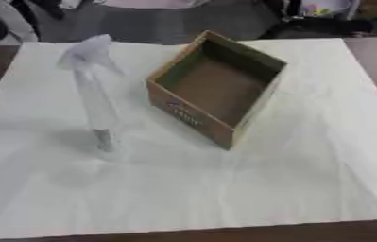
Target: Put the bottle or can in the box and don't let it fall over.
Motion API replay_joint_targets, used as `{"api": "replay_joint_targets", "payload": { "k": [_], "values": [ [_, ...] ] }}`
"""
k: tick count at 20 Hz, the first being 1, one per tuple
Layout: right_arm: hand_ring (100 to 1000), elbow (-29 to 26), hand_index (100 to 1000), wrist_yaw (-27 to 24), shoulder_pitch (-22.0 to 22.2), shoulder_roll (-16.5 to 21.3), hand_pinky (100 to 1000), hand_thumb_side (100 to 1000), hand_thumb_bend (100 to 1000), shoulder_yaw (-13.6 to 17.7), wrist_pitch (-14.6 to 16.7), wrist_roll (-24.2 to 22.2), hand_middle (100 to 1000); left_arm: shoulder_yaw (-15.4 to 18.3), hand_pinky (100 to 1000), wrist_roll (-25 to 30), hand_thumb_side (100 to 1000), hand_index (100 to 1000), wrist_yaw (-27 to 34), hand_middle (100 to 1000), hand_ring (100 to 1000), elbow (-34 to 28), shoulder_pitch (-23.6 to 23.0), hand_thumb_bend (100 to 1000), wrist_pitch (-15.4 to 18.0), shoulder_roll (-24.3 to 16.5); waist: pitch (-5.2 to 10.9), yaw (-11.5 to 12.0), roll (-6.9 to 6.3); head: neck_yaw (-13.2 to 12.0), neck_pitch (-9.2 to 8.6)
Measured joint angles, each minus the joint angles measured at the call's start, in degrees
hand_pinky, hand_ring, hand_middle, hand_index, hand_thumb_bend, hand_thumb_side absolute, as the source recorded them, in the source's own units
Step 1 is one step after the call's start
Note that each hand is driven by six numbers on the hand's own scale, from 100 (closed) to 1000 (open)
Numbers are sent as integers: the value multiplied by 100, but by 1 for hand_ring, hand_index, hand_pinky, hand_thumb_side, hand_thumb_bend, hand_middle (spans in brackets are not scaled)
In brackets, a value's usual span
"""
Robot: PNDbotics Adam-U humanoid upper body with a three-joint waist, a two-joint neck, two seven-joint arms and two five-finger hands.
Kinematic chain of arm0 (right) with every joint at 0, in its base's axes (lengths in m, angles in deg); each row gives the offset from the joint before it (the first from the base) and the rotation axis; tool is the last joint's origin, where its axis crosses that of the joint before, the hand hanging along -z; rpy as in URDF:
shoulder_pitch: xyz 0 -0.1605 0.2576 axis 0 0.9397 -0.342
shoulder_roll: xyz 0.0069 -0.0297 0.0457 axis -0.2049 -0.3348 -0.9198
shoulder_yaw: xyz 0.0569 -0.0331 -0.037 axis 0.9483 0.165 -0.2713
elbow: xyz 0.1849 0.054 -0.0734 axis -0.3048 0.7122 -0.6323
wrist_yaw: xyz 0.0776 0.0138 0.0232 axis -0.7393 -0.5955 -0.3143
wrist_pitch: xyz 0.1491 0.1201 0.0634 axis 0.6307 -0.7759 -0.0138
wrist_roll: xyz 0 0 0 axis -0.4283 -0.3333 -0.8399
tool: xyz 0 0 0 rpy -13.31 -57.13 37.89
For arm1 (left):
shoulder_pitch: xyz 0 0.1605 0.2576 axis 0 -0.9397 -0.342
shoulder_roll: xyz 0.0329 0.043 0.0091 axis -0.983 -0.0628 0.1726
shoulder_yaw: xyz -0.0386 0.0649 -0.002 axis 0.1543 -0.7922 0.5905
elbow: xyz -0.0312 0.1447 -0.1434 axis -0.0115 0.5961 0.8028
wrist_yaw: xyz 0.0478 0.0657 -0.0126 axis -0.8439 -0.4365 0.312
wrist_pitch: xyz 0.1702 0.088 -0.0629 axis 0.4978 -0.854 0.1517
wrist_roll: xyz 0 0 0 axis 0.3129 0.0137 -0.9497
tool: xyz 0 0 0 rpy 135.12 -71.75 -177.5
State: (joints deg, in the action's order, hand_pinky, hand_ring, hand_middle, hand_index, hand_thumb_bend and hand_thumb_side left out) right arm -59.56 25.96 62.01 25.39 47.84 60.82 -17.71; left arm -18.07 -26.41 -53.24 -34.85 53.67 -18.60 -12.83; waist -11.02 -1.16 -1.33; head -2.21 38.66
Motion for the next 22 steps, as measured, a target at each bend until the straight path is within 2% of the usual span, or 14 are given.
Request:
{"api": "replay_joint_targets", "payload": {
  "k": [8, 22],
  "values": [
    [1000, 0, 904, 0, -44, -5, 801, 361, 100, -32, -8, -61, 799, -326, 791, 81, 863, 937, -314, 833, 986, 232, 365, 100, -126, 299, -30, -71, -30, 58, -153],
    [1000, 20, 902, 0, -51, -57, 802, 380, 100, -33, 2, -149, 798, -600, 768, -269, 854, 954, -902, 817, 976, 561, 544, 100, -446, 586, -145, -166, -38, 81, -155]
  ]
}}
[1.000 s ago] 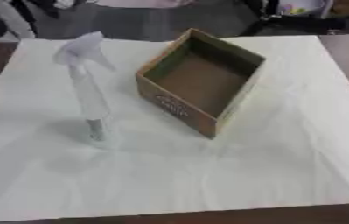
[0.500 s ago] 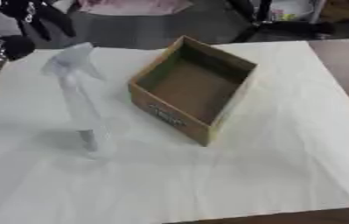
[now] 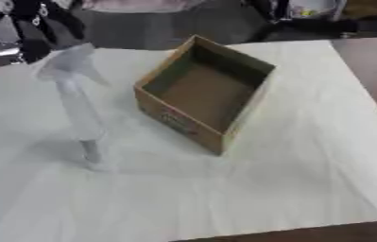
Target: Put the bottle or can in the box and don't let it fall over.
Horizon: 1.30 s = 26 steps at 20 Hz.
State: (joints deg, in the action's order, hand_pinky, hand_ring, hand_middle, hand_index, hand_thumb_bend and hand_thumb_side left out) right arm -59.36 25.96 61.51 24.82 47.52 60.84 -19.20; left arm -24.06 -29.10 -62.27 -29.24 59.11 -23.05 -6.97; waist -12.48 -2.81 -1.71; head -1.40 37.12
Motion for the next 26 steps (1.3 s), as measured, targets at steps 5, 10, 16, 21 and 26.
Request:
{"api": "replay_joint_targets", "payload": {
  "k": [5, 10, 16, 21, 26],
  "values": [
    [1000, 11, 901, 0, 0, -5, 802, 389, 100, 0, -8, -12, 797, -89, 750, -63, 860, 955, -141, 801, 955, 52, 4, 100, -164, 79, -33, -28, -12, 0, 0],
    [1000, 11, 901, 0, -1, -52, 803, 398, 100, 1, -15, -22, 796, -128, 742, -126, 857, 955, -308, 809, 932, 105, 8, 100, -296, 127, -80, -37, -34, 0, 0],
    [1000, 12, 901, -2, -1, -58, 804, 405, 100, 1, -14, -60, 796, -144, 739, -171, 833, 954, -486, 813, 916, 138, 6, 100, -375, 142, -115, -65, -41, 0, 0],
    [1000, 12, 902, -3, -1, -101, 804, 412, 100, 2, -11, -68, 796, -164, 733, -126, 791, 948, -567, 811, 907, 161, -24, 100, -331, 144, -144, -75, -43, 0, 0],
    [1000, 12, 902, -5, -2, -103, 805, 417, 100, 3, -2, -84, 793, -194, 711, -20, 728, 934, -634, 808, 891, 190, -63, 100, -238, 145, -182, -107, -38, -2, -1]
  ]
}}
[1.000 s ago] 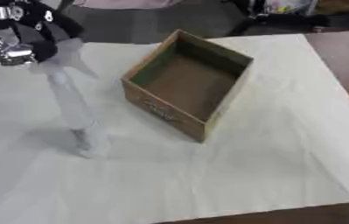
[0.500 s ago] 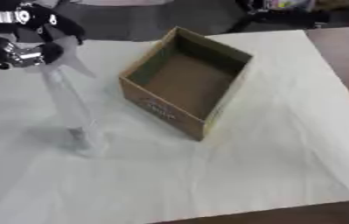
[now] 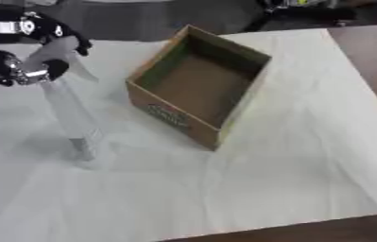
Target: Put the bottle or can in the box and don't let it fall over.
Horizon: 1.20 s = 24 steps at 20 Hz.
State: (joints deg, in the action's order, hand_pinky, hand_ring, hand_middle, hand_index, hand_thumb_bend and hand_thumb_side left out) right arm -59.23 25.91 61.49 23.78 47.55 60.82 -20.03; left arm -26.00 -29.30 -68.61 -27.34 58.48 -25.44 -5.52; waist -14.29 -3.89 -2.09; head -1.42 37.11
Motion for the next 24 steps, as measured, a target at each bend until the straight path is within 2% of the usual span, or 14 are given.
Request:
{"api": "replay_joint_targets", "payload": {
  "k": [4, 9, 13, 16, 18, 19, 21, 24],
  "values": [
    [1000, 0, 902, -6, -3, -16, 806, 421, 100, 0, 3, -13, 793, -3, 703, 95, 673, 917, -68, 775, 869, 21, -1, 100, 47, 17, -26, -27, 0, -2, -1],
    [1000, 0, 902, -7, -15, -46, 806, 427, 100, 0, 3, -17, 793, -31, 658, 159, 606, 890, -205, 745, 742, 61, -4, 100, 76, 49, -55, -44, -4, -6, -28],
    [1000, 0, 903, -22, -20, -50, 807, 434, 100, 2, -5, -26, 793, -40, 567, 155, 556, 846, -328, 658, 615, 118, -4, 100, 76, 84, -60, -56, -10, -23, -47],
    [1000, 0, 903, -24, -20, -53, 807, 438, 100, 3, -6, -29, 793, -42, 475, 100, 507, 813, -396, 612, 554, 162, -5, 100, 54, 103, -72, -67, -10, -26, -49],
    [1000, 1, 903, -24, -20, -54, 807, 441, 100, 3, -4, -32, 793, -52, 432, 53, 435, 803, -430, 602, 530, 189, -5, 100, 34, 118, -79, -68, -10, -28, -49],
    [1000, 1, 903, -24, -20, -56, 807, 442, 100, 3, 0, -36, 793, -55, 431, 32, 428, 802, -437, 601, 529, 195, -5, 100, 31, 134, -79, -70, -10, -29, -49],
    [1000, 1, 903, -28, -20, -66, 808, 445, 100, 4, 4, -41, 792, -59, 382, 3, 310, 785, -447, 577, 506, 201, -4, 100, 27, 149, -80, -74, -10, -31, -50],
    [1000, 1, 903, -32, -17, -95, 808, 449, 100, 5, 9, -54, 791, -65, 323, -25, 198, 738, -451, 519, 467, 230, 10, 100, 28, 158, -81, -75, -10, -35, -50]
  ]
}}
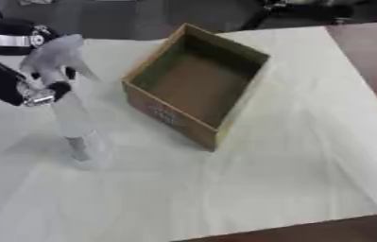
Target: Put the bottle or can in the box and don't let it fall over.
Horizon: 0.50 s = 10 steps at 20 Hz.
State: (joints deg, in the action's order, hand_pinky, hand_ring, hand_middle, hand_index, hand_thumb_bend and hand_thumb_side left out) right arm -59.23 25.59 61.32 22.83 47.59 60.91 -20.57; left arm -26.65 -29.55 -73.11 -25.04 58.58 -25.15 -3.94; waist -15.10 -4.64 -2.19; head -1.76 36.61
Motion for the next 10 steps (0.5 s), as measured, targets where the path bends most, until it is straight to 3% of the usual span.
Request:
{"api": "replay_joint_targets", "payload": {
  "k": [3, 10],
  "values": [
    [1000, 0, 903, -18, 14, -2, 808, 452, 100, 4, -4, -12, 791, -1, 247, -80, 116, 683, 0, 461, 416, 20, 21, 100, -22, 41, -4, -12, 1, -12, -2],
    [1000, 3, 903, -36, 25, -7, 809, 454, 100, 14, -1, -44, 789, -4, 136, -394, 130, 532, -11, 309, 310, 68, 59, 100, -164, 45, -6, -16, 5, -14, -2]
  ]
}}
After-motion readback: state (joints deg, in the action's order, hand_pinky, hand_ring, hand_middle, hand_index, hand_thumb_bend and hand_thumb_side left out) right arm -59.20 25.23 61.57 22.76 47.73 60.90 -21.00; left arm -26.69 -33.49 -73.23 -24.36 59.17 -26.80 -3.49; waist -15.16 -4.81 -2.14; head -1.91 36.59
